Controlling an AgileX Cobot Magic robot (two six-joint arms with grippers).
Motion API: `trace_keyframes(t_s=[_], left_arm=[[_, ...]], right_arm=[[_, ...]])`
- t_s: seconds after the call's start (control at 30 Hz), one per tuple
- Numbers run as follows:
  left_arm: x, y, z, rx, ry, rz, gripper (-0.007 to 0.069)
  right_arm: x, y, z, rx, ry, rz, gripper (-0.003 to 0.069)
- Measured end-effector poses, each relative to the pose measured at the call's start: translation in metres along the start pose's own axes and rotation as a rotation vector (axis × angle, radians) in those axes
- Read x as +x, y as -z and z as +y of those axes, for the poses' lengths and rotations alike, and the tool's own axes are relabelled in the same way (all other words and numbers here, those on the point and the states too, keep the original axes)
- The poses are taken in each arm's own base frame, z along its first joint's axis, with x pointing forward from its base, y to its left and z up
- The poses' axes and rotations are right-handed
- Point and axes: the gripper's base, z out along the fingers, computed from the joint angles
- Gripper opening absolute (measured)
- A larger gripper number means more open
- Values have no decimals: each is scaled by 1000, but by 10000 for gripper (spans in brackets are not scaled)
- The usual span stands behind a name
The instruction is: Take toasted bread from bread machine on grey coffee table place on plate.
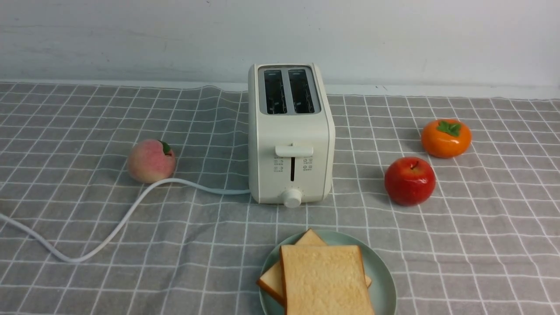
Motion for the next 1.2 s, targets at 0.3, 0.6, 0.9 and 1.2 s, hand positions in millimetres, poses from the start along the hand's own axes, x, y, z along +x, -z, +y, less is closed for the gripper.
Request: trace_keyframes(t_s=[0.3, 0.6, 0.9, 1.2], left_arm=[[3, 0, 2, -26, -3, 30, -11], [4, 0, -1, 18, -37, 40, -10], [4, 0, -1, 31, -33, 41, -4], [3, 0, -1, 32, -33, 40, -3]], right_arm=[[0, 0, 0, 0, 0, 0, 64], [0, 0, 0, 0, 0, 0, 76], [0, 0, 0, 0, 0, -1, 89], [0, 0, 0, 0, 0, -1, 101]])
